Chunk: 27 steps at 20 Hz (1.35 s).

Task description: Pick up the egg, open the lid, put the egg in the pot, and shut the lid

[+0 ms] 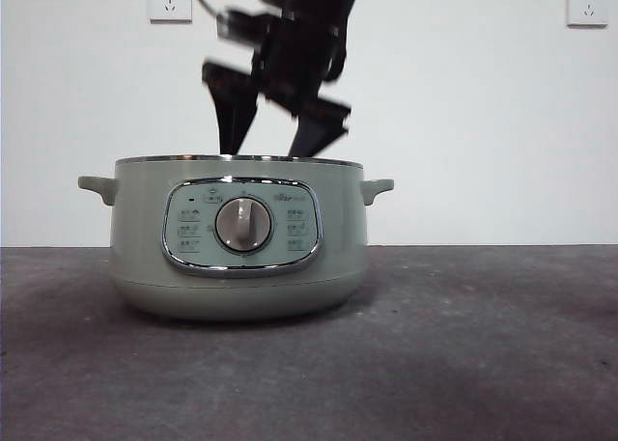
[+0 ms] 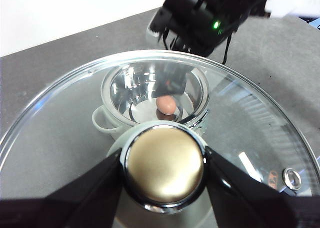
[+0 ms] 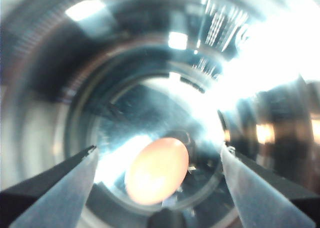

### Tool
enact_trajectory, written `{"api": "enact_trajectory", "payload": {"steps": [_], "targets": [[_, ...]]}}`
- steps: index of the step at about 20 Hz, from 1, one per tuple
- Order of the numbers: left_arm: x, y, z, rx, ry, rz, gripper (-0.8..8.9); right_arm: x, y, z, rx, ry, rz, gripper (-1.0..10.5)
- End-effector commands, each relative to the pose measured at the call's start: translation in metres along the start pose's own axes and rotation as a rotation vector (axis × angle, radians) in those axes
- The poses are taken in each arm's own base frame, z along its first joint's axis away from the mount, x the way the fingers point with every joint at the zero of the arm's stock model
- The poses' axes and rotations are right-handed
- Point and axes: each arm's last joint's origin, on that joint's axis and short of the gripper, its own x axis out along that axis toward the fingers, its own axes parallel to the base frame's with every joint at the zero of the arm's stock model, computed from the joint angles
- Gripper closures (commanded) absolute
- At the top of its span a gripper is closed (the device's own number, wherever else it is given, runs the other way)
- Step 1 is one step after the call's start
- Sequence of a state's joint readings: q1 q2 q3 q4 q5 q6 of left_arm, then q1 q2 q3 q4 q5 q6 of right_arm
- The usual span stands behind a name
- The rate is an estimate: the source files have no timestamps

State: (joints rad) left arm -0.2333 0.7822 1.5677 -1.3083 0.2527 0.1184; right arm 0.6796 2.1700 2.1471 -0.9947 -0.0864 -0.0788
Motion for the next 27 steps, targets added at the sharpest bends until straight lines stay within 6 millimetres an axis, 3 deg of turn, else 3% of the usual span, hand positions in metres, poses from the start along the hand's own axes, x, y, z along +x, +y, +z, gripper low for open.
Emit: {"api": "enact_trajectory", "payload": {"steps": [1,4,7,13,16,20,27], "targets": [[-0.006,-0.001,0.007,0.01,-0.079,0.003,8.22,-0.034,0.003,0.011,-0.005,-0.018,0.002,5.3],[0.003,0.002,0.014,0.016,-0.08,0.003,8.22,-0.105,0.007,0.018,-0.019,-0.143,-0.019,5.4],[0.02,0.008,0.025,0.019,-0.078,-0.009,8.22,-0.175,0.012,0.002,-0.02,-0.207,-0.114,5.4],[0.071,0.015,0.051,0.059,-0.054,-0.068,8.22,-0.257,0.022,-0.038,-0.039,-0.271,-0.075,5.9],[0.104,0.014,0.062,0.082,-0.022,-0.118,8.21,-0.279,0.028,-0.068,-0.046,-0.27,-0.026,6.4],[0.148,0.008,0.077,0.114,-0.038,-0.167,8.22,-0.288,0.034,-0.125,-0.016,-0.277,-0.023,6.3],[0.238,0.011,0.079,0.146,0.047,-0.186,8.22,-0.285,0.041,-0.239,0.142,-0.374,-0.069,6.3]]}}
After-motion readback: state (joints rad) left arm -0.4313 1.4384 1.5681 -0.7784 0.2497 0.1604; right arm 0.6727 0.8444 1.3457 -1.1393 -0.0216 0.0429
